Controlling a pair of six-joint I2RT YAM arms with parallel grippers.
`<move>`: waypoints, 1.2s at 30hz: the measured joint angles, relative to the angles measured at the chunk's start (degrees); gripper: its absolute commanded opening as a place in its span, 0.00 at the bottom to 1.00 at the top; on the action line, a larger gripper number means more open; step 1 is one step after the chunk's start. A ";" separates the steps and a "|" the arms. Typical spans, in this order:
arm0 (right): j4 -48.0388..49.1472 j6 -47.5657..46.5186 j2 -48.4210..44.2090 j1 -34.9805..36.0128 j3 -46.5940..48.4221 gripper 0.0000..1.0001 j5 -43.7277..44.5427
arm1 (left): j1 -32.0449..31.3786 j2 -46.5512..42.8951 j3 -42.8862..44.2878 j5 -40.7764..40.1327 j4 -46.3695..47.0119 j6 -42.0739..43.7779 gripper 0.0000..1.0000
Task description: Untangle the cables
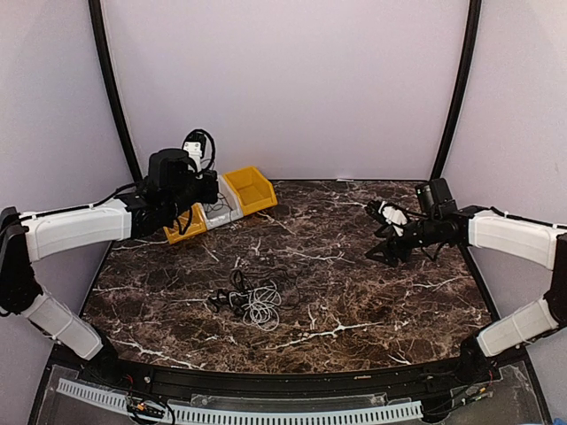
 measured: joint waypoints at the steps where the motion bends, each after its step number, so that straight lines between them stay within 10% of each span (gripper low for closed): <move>1: 0.00 -0.50 0.07 0.13 -0.11 0.76 0.35 | 0.72 1.31 0.61 0.04 -0.04 0.00 0.00; 36: -0.17 -4.66 2.73 1.01 -0.66 0.77 4.50 | 13.05 28.85 17.16 5.09 15.45 12.52 0.00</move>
